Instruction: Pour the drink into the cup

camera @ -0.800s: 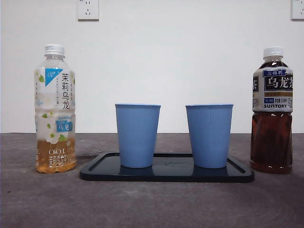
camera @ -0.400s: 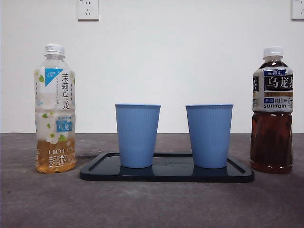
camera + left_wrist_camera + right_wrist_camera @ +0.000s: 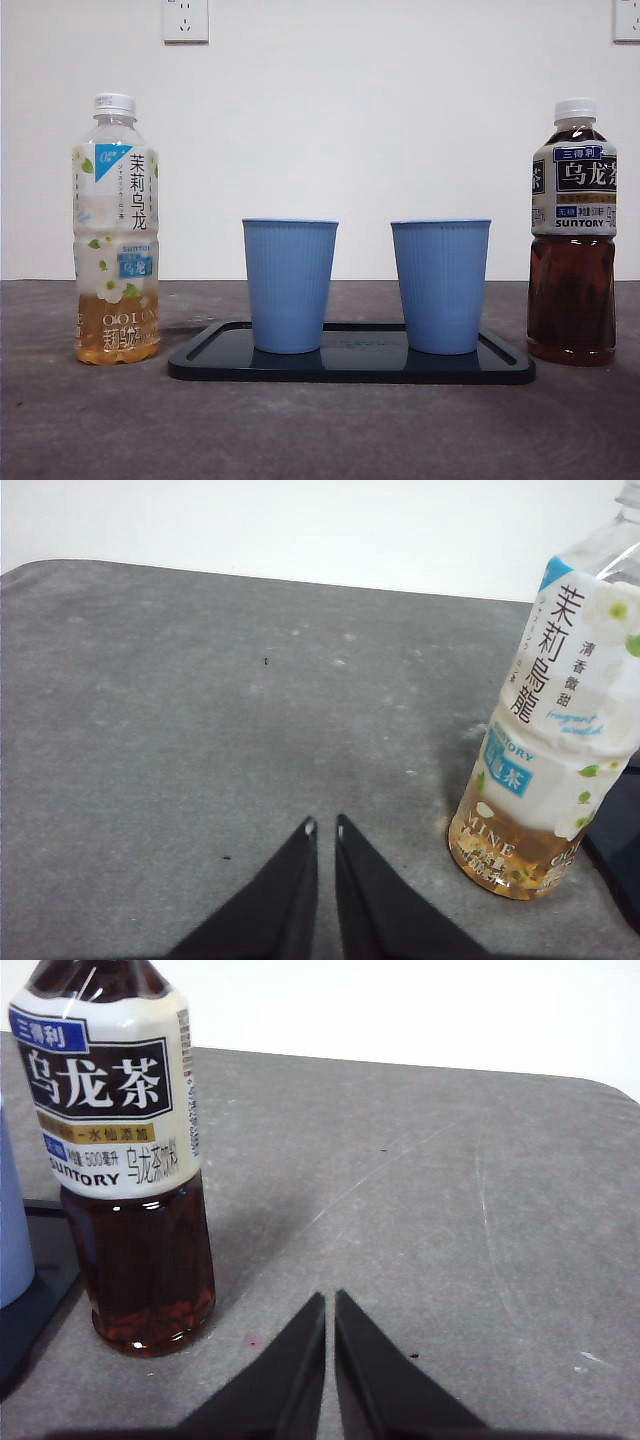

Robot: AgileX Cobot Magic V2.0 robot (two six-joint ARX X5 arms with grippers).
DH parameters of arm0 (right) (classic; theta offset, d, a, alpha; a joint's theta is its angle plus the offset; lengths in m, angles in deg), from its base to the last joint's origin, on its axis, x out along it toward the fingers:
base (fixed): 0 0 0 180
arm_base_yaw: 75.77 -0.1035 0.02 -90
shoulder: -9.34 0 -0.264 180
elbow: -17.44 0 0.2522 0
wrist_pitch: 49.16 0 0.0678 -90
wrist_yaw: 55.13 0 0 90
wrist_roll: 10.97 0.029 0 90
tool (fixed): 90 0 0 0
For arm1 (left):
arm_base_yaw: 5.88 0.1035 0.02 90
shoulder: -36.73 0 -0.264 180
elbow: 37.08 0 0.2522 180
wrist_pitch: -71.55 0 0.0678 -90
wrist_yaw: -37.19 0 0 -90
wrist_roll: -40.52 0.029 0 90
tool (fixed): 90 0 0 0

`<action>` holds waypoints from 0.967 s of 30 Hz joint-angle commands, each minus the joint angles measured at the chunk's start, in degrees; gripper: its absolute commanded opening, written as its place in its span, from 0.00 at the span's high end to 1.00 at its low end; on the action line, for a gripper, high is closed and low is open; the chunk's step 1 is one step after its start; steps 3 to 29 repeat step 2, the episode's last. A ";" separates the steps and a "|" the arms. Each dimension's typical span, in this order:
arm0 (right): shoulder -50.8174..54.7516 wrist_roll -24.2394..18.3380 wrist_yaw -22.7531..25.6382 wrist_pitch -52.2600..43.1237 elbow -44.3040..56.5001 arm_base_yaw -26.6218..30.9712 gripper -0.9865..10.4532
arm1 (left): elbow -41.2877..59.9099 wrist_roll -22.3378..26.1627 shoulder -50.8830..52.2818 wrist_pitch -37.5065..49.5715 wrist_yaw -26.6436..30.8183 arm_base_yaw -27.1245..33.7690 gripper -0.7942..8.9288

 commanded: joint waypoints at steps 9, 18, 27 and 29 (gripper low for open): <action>0.11 -0.33 0.20 -0.52 0.31 -0.04 0.90 | 1.18 -0.13 0.11 -0.35 0.24 0.04 0.89; 0.11 -0.33 0.20 -0.52 0.31 -0.04 0.90 | 1.18 -0.13 0.11 -0.35 0.24 0.04 0.89; 0.11 -0.33 0.20 -0.52 0.31 -0.04 0.90 | 1.18 -0.13 0.11 -0.35 0.24 0.04 0.89; 0.11 -0.33 0.20 -0.52 0.31 -0.04 0.90 | 1.18 -0.13 0.11 -0.35 0.24 0.04 0.89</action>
